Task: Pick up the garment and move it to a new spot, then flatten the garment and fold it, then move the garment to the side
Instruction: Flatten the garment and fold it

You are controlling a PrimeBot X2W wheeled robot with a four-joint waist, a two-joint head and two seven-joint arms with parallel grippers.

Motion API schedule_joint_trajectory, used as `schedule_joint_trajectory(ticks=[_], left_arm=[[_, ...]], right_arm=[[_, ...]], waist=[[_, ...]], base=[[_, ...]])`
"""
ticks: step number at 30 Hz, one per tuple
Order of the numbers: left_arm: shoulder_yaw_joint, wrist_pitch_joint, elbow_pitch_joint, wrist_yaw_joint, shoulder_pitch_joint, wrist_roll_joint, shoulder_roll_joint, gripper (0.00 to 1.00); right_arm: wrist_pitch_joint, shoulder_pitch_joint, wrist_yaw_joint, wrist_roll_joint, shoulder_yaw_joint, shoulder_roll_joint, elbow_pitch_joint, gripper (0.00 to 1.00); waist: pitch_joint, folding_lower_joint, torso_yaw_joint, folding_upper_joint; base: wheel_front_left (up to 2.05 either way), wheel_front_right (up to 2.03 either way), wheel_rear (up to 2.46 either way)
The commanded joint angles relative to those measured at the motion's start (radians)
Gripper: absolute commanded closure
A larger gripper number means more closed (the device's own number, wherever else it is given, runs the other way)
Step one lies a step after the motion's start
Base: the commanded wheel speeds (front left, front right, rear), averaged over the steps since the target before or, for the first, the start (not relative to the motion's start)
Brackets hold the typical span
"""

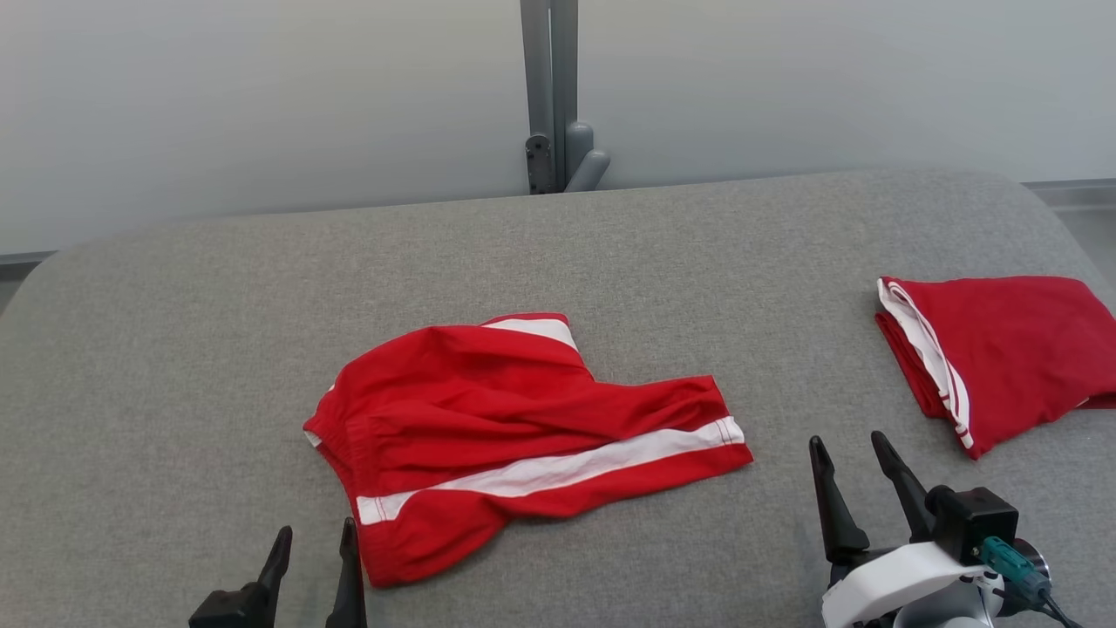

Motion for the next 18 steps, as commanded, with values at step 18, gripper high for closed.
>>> schedule_joint_trajectory(ticks=[18], left_arm=[[-0.082, 0.000, 0.097, -0.022, -0.128, -0.155, 0.003, 0.00]], right_arm=[[-0.002, -0.054, -0.001, 0.009, 0.045, -0.003, 0.031, 0.00]], waist=[[0.104, 0.0000, -0.009, 0.0071]], base=[[0.00, 0.00, 0.00]])
